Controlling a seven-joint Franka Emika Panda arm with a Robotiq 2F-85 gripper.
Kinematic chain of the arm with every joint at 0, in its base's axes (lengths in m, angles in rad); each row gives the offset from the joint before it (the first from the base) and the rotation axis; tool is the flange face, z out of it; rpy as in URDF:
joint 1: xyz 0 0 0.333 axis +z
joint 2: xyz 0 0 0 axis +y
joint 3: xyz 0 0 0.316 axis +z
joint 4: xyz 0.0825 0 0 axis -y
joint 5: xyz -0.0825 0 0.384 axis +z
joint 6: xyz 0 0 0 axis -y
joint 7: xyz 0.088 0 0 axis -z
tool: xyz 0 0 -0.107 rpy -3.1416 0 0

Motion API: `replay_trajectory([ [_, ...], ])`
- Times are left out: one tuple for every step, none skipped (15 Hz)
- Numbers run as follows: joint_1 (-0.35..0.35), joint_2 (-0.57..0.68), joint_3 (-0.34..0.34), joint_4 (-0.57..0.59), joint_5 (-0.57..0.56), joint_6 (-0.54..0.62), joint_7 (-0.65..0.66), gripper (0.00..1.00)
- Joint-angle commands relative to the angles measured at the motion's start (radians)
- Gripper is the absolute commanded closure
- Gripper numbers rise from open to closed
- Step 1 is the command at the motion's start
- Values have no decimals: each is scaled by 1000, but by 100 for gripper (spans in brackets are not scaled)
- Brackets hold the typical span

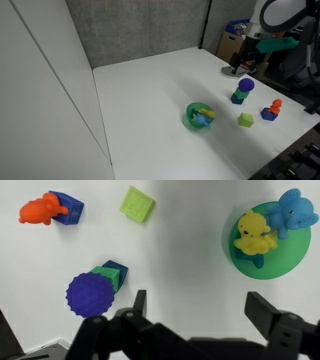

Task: Pick up the yellow toy, then place it in the bowl

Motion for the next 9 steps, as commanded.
replay_trajectory([
  [-51,-74,7,32,9,-126,-108,0],
  [-64,-92,7,41,14,-161,-142,0],
  [-74,-109,6,48,17,-189,-178,0],
  [-84,-129,5,55,19,-222,-212,0],
  [-92,-149,4,58,19,-248,-240,0],
  [-98,-170,3,59,19,-272,-263,0],
  [-104,-195,2,57,19,-299,-285,0],
  [-108,-222,0,52,18,-321,-305,0],
  [-111,-248,-1,46,13,-342,-317,0],
])
